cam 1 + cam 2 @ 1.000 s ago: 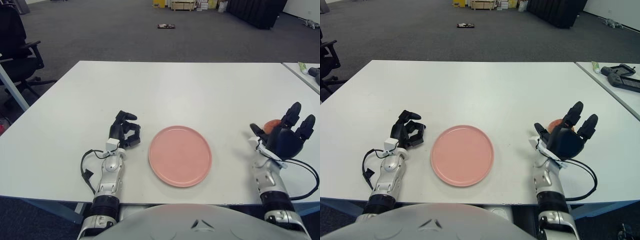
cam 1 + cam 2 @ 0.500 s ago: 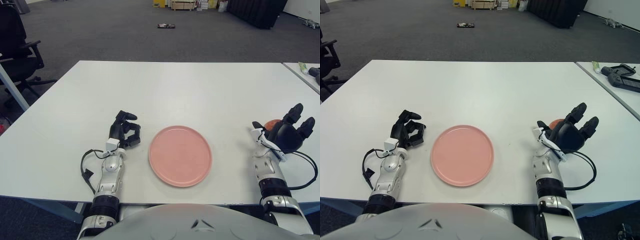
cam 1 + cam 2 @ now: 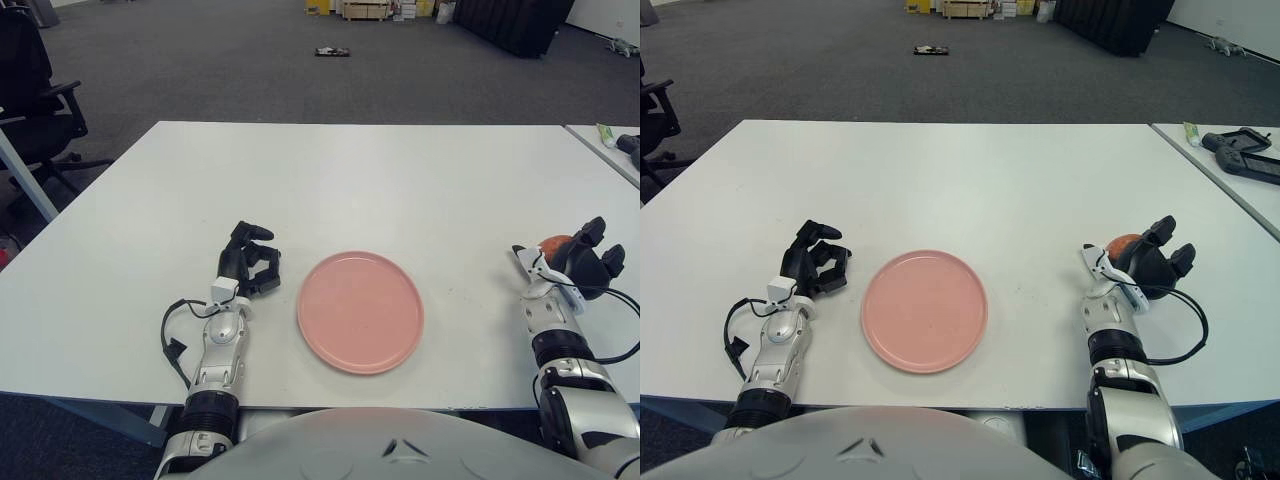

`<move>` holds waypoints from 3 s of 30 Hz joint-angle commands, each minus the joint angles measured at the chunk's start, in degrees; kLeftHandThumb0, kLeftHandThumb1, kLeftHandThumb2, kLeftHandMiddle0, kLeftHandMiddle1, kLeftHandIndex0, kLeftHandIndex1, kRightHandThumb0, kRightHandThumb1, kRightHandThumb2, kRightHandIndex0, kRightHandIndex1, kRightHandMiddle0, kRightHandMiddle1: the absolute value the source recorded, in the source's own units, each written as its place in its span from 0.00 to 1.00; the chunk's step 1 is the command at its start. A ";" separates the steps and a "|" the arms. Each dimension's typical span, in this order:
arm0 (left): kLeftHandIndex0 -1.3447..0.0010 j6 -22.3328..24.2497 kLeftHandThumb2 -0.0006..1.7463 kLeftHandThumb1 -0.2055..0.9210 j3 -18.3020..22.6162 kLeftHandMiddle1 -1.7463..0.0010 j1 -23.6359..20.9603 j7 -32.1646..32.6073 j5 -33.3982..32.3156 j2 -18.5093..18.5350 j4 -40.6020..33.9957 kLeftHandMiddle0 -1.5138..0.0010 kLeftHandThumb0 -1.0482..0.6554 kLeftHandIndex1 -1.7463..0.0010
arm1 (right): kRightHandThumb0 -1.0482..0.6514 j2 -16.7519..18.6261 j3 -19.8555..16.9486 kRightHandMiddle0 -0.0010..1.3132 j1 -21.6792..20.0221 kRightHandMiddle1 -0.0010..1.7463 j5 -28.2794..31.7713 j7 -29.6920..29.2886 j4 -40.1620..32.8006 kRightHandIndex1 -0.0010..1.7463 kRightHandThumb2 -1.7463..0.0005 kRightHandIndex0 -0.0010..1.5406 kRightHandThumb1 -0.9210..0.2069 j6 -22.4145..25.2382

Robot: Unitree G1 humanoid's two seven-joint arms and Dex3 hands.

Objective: Put the apple into the plate.

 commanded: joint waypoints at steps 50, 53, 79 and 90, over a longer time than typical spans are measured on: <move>0.69 3.37 0.64 0.55 0.23 0.18 2.02 0.09 0.14 0.17 0.97 0.58 0.61 0.00 | 0.36 -0.38 -0.35 0.38 -3.81 0.97 11.09 0.46 4.46 1.00 0.39 0.44 0.39 1.51; 0.69 3.41 0.64 0.54 0.12 0.18 2.03 -0.06 0.24 0.29 0.95 0.58 0.61 0.00 | 0.35 -0.18 -0.85 0.41 -3.77 0.98 11.35 -0.85 3.94 1.00 0.35 0.51 0.43 1.10; 0.69 3.59 0.66 0.53 -0.07 0.16 2.11 -0.04 0.49 0.77 0.76 0.57 0.61 0.00 | 0.34 -0.21 0.23 0.45 -4.37 1.00 10.39 -9.17 8.11 1.00 0.26 0.69 0.52 -5.39; 0.70 3.41 0.66 0.53 0.08 0.16 2.08 -0.07 0.24 0.74 0.90 0.57 0.61 0.00 | 0.34 -0.07 0.17 0.46 -4.13 1.00 10.78 -11.45 9.89 1.00 0.25 0.75 0.53 -11.36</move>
